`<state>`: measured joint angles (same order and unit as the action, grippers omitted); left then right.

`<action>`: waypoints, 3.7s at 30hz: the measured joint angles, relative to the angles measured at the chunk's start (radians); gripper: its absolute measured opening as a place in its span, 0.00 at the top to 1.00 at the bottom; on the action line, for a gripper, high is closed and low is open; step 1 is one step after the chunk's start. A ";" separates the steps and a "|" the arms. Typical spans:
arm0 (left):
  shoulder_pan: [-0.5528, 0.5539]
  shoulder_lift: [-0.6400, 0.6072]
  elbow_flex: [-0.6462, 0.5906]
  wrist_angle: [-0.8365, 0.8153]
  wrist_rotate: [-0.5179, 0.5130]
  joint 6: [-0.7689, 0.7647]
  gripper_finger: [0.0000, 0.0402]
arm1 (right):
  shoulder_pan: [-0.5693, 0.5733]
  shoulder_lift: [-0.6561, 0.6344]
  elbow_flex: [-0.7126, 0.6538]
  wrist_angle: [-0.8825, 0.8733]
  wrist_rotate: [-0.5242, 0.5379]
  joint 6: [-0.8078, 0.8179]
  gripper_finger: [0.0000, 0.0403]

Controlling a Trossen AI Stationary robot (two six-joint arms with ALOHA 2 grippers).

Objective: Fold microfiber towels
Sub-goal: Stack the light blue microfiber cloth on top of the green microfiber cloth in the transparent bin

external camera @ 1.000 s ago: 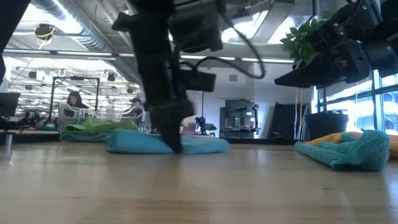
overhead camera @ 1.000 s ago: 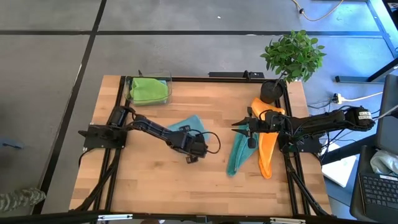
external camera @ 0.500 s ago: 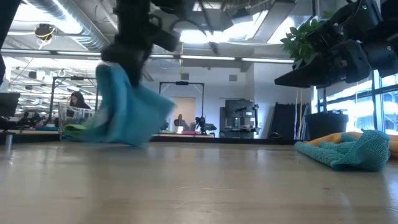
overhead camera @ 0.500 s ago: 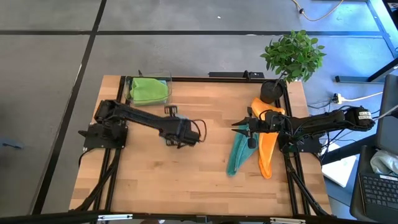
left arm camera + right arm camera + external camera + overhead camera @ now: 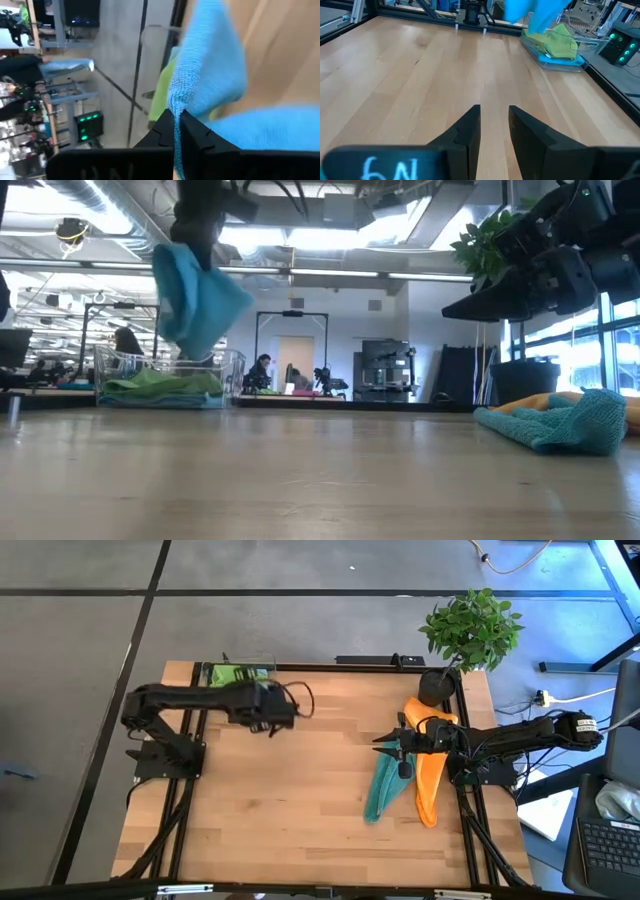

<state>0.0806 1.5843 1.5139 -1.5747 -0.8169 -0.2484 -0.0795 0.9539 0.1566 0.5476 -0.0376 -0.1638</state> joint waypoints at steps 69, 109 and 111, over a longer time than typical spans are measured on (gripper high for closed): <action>0.580 -0.132 -0.414 0.758 0.133 0.857 1.00 | 0.027 0.398 0.180 0.175 0.043 -0.046 0.70; 0.509 -0.532 -0.414 0.740 0.712 0.800 1.00 | -0.134 1.035 1.383 -0.343 0.053 -0.349 0.46; 0.485 -0.550 -0.414 0.733 0.706 0.795 1.00 | -0.149 1.081 1.465 -0.409 0.052 -0.353 0.46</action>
<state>0.5659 1.0338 1.0996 -0.8417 -0.1108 0.5462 -0.2290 2.0351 1.6213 0.1388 0.0143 -0.5172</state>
